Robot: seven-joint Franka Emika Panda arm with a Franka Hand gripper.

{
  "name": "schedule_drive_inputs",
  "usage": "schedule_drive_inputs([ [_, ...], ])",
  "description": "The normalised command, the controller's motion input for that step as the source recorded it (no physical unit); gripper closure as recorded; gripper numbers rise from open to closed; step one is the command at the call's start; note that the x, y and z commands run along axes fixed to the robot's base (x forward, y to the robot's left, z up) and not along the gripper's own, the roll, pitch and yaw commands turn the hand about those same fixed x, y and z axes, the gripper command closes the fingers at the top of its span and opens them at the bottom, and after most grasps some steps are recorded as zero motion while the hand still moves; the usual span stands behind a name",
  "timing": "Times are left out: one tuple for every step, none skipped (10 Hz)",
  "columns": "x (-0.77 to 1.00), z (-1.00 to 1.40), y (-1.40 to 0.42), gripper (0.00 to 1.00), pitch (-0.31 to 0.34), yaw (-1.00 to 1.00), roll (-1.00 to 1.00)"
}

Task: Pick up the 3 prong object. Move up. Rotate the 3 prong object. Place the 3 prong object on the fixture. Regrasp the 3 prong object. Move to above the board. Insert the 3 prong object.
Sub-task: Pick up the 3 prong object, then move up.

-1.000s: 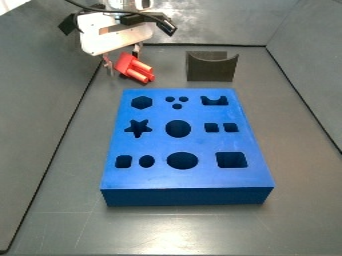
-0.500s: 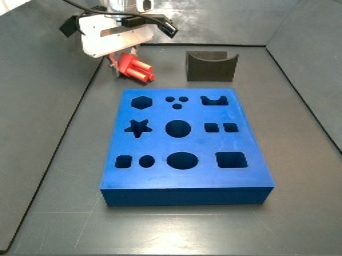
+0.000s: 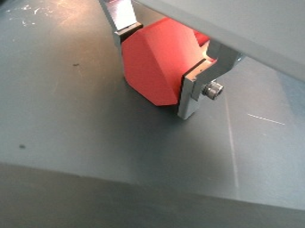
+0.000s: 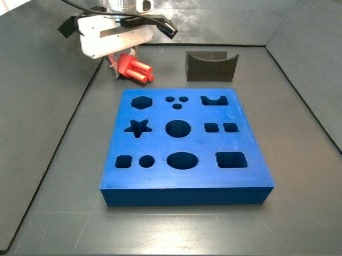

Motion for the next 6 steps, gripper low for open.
schedule_drive_inputs([
  [0.00, 0.00, 0.00, 1.00, 0.000, 0.00, 0.00],
  [0.00, 0.00, 0.00, 1.00, 0.000, 0.00, 0.00],
  [0.00, 0.00, 0.00, 1.00, 0.000, 0.00, 0.00],
  [0.00, 0.00, 0.00, 1.00, 0.000, 0.00, 0.00],
  [0.00, 0.00, 0.00, 1.00, 0.000, 0.00, 0.00],
  [0.00, 1.00, 0.00, 1.00, 0.000, 0.00, 0.00],
])
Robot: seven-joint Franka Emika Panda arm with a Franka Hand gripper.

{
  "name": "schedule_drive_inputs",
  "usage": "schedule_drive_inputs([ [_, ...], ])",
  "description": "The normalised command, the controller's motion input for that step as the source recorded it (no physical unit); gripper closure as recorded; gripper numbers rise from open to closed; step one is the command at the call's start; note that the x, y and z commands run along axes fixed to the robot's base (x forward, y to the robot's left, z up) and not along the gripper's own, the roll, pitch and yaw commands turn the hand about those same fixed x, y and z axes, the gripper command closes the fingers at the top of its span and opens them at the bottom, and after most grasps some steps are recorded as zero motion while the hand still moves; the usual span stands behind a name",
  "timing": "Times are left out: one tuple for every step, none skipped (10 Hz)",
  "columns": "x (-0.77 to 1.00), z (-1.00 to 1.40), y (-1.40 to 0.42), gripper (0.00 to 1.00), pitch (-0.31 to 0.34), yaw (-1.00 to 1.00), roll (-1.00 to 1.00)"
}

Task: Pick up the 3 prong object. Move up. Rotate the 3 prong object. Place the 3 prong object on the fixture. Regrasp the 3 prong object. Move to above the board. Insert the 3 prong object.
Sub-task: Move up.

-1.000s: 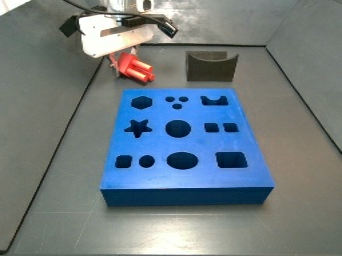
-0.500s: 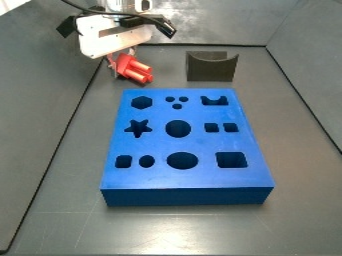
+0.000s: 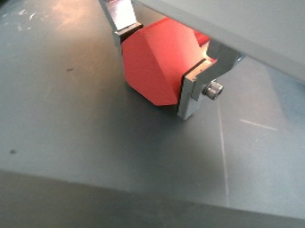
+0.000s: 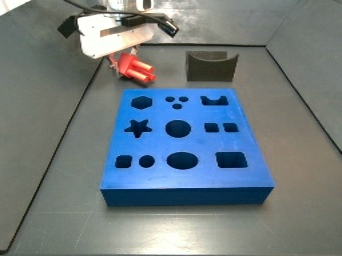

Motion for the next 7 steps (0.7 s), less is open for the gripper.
schedule_drive_inputs([
  [-0.07, 1.00, 0.05, 1.00, 0.041, 0.04, 0.00],
  [-0.06, 0.92, 0.04, 1.00, 0.067, 0.04, 0.00],
  [-0.04, 0.86, 0.04, 1.00, 0.081, 0.03, 0.01],
  [-0.02, 0.68, 0.02, 1.00, 0.104, 0.02, 0.03],
  [-0.02, 0.61, 0.02, 1.00, 0.107, 0.01, 0.04],
  [-0.02, 0.47, 0.01, 1.00, 0.106, 0.00, 0.08],
  [-0.02, 0.38, 0.01, 1.00, 0.109, 0.00, 0.10],
])
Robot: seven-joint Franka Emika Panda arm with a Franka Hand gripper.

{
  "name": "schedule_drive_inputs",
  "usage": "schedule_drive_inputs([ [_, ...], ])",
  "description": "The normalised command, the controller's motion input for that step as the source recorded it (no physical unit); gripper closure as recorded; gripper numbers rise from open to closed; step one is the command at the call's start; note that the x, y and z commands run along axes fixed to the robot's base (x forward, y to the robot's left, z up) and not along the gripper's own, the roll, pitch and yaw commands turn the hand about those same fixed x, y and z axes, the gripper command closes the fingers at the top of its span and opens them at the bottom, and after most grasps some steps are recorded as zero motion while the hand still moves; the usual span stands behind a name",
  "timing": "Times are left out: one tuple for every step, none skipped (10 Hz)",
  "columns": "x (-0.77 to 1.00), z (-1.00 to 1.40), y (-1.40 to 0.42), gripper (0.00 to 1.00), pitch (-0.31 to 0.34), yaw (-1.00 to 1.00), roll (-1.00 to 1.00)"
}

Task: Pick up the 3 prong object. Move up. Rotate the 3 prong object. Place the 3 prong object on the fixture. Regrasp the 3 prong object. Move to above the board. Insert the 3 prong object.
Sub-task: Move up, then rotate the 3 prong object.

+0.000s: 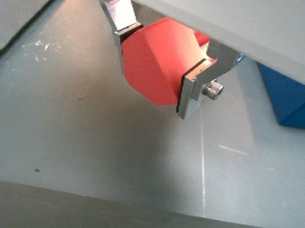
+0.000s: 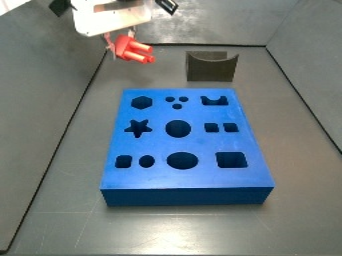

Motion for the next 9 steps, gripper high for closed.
schedule_drive_inputs([
  [-0.02, 0.26, 0.01, 1.00, 0.121, 0.00, 0.12],
  [-0.02, 0.20, 0.01, 1.00, 0.127, 0.00, 0.13],
  [0.75, 0.00, 0.89, 1.00, 0.000, 0.00, 0.00],
  [0.72, -0.07, 0.84, 1.00, 0.021, -0.01, 0.00],
  [0.62, -0.11, 0.70, 1.00, 0.062, -0.02, -0.02],
  [0.53, -0.09, 0.54, 1.00, 0.075, -0.02, -0.04],
  [0.42, -0.05, 0.37, 1.00, 0.085, -0.02, -0.05],
  [0.26, -0.02, 0.15, 1.00, 0.103, -0.03, -0.08],
  [0.00, 0.00, 0.00, 1.00, 0.000, -1.00, 0.00],
])
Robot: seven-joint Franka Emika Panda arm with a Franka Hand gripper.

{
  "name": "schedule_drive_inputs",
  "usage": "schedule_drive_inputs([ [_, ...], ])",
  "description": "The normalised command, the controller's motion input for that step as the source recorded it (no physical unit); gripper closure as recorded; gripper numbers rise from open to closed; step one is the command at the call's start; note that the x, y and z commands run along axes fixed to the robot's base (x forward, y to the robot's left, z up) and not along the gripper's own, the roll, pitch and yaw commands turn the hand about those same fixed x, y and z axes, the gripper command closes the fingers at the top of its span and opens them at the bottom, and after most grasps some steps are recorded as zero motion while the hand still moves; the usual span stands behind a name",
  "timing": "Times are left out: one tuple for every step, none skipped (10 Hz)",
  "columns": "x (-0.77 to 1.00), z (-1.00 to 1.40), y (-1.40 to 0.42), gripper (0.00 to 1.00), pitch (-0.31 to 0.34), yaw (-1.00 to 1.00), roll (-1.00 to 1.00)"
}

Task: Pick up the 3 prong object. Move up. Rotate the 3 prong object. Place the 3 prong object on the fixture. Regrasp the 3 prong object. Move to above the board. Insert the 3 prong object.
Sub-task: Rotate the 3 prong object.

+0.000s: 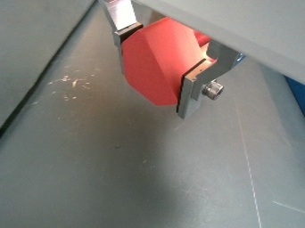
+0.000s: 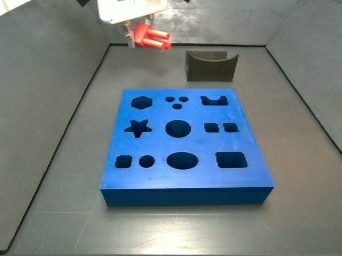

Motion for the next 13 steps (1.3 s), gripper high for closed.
schedule_drive_inputs([
  [-0.09, 0.01, 0.00, 1.00, -0.003, -1.00, 0.00],
  [-0.07, 0.02, 0.00, 1.00, -0.003, -1.00, 0.00],
  [-0.05, 0.03, 0.01, 1.00, -0.004, -1.00, 0.00],
  [-0.03, 0.03, 0.01, 1.00, -0.004, -1.00, 0.00],
  [-0.02, 0.04, 0.01, 1.00, -0.005, -1.00, 0.00],
  [-0.02, 0.04, 0.01, 1.00, -0.005, -1.00, 0.00],
  [-0.01, 0.04, 0.02, 1.00, -0.005, -1.00, 0.00],
  [-0.01, 0.04, 0.02, 1.00, -0.005, -1.00, 0.00],
  [-0.01, 0.04, 0.02, 1.00, -0.005, -1.00, 0.00],
  [-0.01, 0.04, 0.02, 1.00, -0.006, -1.00, 0.00],
  [-0.01, 0.04, 0.02, 1.00, -0.006, -1.00, 0.00],
  [-0.01, 0.04, 0.02, 1.00, -0.006, -1.00, 0.00],
  [-0.01, 0.04, 0.02, 1.00, -0.006, -1.00, 0.00],
])
